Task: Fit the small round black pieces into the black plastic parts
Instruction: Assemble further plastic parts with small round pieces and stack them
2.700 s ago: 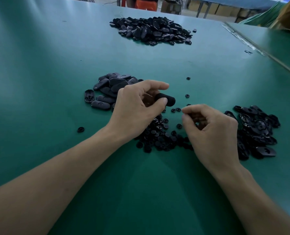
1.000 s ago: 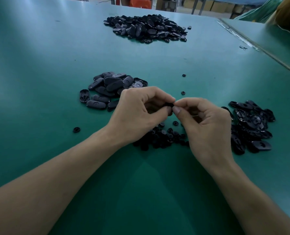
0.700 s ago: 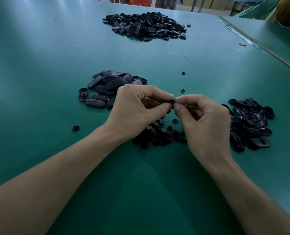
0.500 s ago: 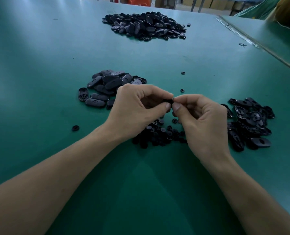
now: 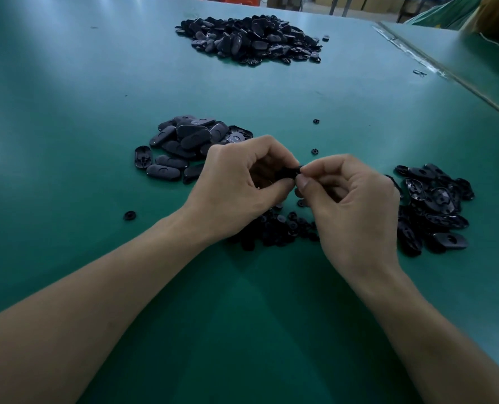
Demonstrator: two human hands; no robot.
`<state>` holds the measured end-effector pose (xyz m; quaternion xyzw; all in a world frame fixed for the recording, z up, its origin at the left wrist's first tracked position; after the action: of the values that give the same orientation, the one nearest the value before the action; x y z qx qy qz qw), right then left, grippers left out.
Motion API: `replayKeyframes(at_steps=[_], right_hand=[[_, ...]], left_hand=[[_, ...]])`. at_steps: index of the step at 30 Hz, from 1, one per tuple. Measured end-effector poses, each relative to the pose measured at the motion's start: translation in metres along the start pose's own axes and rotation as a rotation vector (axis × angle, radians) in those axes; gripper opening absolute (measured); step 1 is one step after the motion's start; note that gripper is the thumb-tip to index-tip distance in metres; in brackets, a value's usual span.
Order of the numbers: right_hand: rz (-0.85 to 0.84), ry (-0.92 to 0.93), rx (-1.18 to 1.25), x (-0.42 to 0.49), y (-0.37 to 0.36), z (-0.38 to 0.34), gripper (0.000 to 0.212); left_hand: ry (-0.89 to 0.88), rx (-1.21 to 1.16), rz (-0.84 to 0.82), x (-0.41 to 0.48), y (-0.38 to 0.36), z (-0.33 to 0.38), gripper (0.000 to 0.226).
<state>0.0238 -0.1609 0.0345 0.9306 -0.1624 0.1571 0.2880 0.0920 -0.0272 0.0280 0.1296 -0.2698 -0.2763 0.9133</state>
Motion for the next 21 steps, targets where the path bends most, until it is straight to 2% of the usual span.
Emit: replayKeyframes(at_steps=[2,7,12,18,21], right_hand=[[0.004,0.038,-0.049,-0.001,0.0,-0.006,0.03],[-0.002,0.093,-0.082,-0.002,-0.001,-0.012,0.015],[-0.039,0.106,-0.076,-0.001,-0.003,-0.014,0.016],[0.007,0.095,-0.052,0.002,0.003,-0.007,0.016],[-0.042,0.047,-0.029,0.006,0.003,0.002,0.019]], left_hand=[[-0.008,0.03,0.01,0.0,0.001,0.001,0.015],[0.01,0.046,0.03,0.0,0.005,-0.001,0.013],[0.025,0.095,0.022,0.001,0.004,-0.002,0.017],[0.055,0.02,0.027,0.002,0.004,-0.007,0.018],[0.074,-0.051,0.01,0.002,0.003,-0.009,0.022]])
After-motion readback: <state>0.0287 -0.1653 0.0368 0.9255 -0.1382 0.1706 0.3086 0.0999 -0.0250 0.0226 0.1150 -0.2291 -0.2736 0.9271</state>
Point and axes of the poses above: each hand's wrist, its own x-axis towards the middle knuckle, its own y-axis out of the back of the hand, z = x × y, the point moved 8 cm from there along x, towards the middle knuckle, and after that the axes turned 10 degrees about -z, right-handed, at the moved point
